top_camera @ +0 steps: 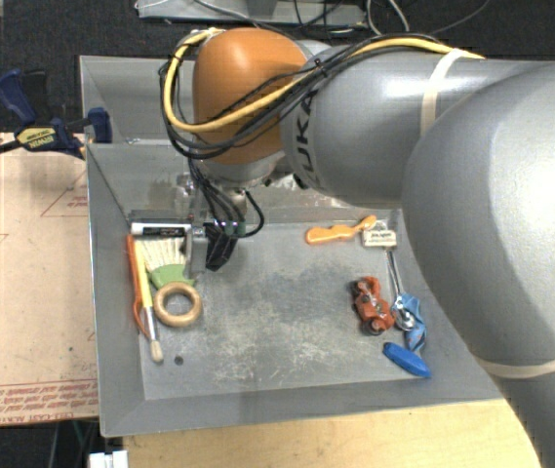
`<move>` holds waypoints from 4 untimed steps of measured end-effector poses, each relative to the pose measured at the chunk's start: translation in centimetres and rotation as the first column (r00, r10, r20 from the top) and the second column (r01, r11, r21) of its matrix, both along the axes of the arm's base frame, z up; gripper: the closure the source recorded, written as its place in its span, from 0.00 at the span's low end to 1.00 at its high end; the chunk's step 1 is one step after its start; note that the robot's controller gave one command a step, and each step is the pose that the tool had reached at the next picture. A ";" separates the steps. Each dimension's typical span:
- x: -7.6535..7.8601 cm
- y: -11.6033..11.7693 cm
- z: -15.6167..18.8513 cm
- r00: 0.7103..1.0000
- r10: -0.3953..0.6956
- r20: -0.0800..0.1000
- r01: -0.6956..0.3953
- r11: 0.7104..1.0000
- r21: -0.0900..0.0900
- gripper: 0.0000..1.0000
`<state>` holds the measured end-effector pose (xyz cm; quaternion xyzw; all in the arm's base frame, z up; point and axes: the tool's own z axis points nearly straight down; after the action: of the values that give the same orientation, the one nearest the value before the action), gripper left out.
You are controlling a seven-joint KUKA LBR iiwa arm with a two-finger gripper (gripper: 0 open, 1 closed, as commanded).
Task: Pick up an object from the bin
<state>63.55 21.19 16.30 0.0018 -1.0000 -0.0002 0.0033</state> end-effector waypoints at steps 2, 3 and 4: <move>-0.9 4.0 -8.6 1.000 -0.029 0.009 0.029 1.000 0.004 0.00; -1.1 3.8 -6.7 0.995 -0.101 0.015 0.101 0.995 0.005 0.00; -1.1 4.3 -9.2 0.998 -0.057 0.009 0.057 0.998 0.007 0.00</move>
Offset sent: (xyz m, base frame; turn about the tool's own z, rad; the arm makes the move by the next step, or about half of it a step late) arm -0.0108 0.0410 -0.0930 0.0323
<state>62.49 25.49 7.13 -0.0268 -0.9996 -0.0039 -0.0012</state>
